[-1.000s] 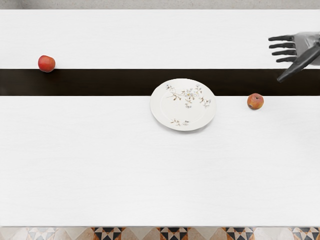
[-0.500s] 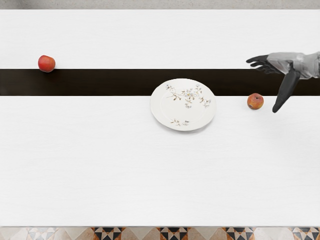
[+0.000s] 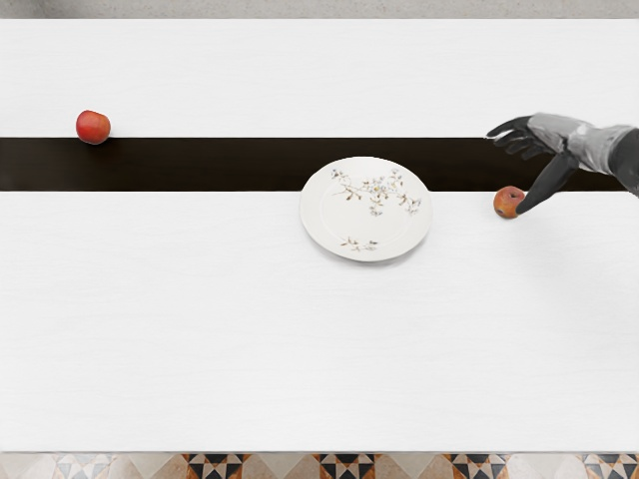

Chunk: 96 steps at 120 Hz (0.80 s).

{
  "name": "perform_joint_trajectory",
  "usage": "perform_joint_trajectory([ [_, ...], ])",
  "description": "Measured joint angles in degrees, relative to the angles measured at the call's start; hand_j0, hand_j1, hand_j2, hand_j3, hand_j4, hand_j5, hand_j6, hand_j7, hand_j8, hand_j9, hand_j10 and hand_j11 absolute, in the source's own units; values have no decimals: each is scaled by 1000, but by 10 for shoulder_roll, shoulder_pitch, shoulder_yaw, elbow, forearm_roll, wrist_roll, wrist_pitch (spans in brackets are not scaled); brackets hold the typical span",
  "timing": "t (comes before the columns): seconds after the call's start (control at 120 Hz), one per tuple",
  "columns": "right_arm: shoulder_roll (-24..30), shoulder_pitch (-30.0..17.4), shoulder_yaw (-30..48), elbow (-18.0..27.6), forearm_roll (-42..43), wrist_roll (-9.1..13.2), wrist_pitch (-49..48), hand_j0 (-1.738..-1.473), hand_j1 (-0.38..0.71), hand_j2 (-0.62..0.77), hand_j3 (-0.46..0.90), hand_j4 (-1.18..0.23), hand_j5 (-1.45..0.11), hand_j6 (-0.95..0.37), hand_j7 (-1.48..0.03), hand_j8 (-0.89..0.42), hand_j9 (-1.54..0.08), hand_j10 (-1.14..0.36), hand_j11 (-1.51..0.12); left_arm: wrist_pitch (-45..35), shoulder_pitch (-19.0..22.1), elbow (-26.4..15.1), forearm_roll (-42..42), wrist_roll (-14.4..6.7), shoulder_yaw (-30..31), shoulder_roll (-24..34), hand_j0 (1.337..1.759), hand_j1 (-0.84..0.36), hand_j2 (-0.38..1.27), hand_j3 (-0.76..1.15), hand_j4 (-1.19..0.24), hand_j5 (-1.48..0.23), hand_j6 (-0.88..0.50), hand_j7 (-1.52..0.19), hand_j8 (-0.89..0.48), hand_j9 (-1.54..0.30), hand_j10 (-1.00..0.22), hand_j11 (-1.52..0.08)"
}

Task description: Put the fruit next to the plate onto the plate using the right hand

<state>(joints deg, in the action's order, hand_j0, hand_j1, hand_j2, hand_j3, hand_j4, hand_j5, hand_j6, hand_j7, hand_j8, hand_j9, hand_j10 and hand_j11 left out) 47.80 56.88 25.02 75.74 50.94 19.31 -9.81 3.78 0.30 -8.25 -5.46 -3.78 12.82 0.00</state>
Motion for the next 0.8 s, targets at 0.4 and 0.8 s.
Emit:
perform_joint_trajectory([
  [0.4, -19, -47, -16, 21, 113, -27, 81, -1658, 37, -61, 0, -329, -423, -331, -422, -330, -422, -328, -422, 0, 0, 0, 0, 0, 0, 0, 1658, 55, 49, 0, -245, -318, -245, -318, -245, -318, -245, -318],
  [0.8, -41, -63, -57, 12, 155, -27, 151, -1658, 59, -64, 0, -347, -446, -349, -445, -348, -446, -346, -446, 0, 0, 0, 0, 0, 0, 0, 1658, 55, 49, 0, -245, -318, -245, -318, -245, -318, -245, -318],
])
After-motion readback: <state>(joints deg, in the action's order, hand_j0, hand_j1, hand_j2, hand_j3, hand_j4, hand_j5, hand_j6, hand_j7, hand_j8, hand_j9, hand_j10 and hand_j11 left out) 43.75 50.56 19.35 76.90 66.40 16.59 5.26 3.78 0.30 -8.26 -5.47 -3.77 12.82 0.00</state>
